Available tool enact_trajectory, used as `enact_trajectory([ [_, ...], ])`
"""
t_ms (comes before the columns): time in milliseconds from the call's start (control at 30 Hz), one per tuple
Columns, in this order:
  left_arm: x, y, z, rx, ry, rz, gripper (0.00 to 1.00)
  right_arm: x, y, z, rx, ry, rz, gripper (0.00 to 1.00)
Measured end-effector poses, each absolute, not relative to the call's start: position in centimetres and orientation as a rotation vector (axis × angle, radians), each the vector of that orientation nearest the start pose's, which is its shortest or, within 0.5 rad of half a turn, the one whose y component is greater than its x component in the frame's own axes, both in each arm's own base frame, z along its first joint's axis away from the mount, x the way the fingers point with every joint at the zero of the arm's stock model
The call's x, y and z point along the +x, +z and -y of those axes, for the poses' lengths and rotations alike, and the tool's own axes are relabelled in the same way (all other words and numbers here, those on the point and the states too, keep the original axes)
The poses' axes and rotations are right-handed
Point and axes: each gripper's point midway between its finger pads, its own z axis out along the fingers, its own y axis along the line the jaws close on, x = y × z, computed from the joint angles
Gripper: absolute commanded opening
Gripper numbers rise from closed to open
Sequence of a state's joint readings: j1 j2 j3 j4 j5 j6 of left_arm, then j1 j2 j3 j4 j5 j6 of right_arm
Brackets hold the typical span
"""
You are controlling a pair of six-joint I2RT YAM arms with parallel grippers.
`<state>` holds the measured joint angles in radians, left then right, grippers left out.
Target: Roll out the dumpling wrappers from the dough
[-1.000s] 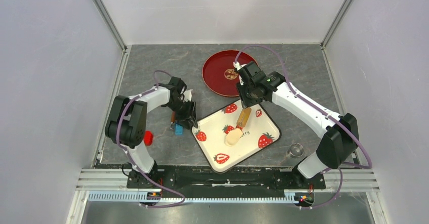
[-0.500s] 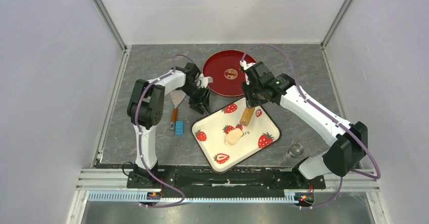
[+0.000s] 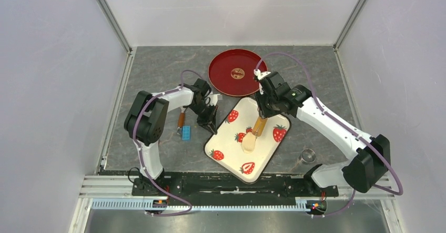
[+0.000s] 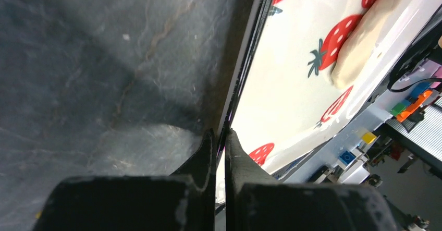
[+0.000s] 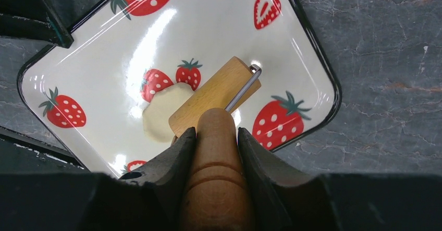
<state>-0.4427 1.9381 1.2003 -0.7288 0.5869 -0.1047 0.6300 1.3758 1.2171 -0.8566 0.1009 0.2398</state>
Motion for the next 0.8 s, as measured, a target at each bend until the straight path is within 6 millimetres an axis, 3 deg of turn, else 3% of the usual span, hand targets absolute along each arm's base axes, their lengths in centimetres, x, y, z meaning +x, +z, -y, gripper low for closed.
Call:
enact_trajectory([
  [267, 21.9, 1.9, 21.8, 0.45, -0.921, -3.057, 0.02, 24.3, 15.3, -18.6, -0.523, 0.318, -2.461, 0.0],
  [567, 21.9, 1.9, 21.8, 0.434, -0.921, -3.063, 0.02, 21.8, 15.9, -21.8, -0.814, 0.541, -2.299, 0.0],
  [800, 21.9, 1.9, 21.8, 0.433, -0.92, -3.067, 0.02, 21.7, 14.5, -21.9, -0.96, 0.512, -2.29, 0.0],
])
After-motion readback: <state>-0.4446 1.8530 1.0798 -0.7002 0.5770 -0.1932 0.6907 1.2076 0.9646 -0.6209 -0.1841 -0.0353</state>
